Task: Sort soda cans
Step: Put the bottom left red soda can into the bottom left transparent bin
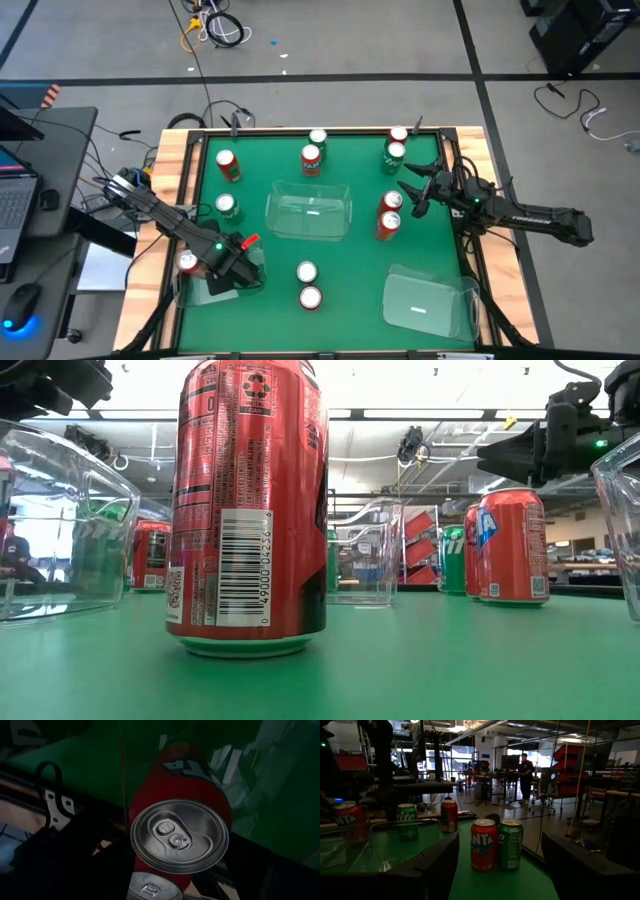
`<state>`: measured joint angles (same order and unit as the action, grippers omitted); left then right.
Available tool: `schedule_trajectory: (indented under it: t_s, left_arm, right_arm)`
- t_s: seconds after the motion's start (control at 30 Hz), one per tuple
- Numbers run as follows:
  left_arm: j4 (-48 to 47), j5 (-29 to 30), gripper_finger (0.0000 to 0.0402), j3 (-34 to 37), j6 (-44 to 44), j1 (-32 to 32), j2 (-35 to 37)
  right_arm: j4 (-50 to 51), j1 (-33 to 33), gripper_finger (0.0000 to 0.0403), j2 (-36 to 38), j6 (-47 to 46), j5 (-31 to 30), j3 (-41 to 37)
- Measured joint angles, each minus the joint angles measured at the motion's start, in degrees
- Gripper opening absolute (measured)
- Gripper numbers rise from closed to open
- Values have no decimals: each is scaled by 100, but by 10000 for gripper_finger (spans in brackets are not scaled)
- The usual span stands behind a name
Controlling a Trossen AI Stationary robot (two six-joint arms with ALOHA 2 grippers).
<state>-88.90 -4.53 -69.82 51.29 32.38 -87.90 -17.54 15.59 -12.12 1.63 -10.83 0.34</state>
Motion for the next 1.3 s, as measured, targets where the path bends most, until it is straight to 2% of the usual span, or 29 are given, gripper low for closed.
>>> schedule_trajectory:
  t_s: [0.13, 0.43, 0.67, 0.93, 1.17, 1.3]
  left_arm:
    - [383, 219, 269, -2, -9, 0, 0]
    - [332, 380, 291, 16, 37, 0, -58]
    - [340, 352, 291, 160, 150, 2, -62]
    - [219, 331, 287, -68, -152, -36, -97]
    - [222, -50, 282, -164, -142, -131, -98]
    - [226, 120, 292, -164, -135, -131, -98]
  right_arm:
    - [0, 2, 268, 0, 0, 0, 0]
    - [0, 2, 270, 0, -15, 0, 0]
    - [0, 0, 273, 0, -17, 0, 0]
    - [-2, 2, 273, 0, -17, 0, 0]
    - [-4, 2, 272, 0, -57, 0, 0]
    - [-4, 1, 272, 0, -57, 0, 1]
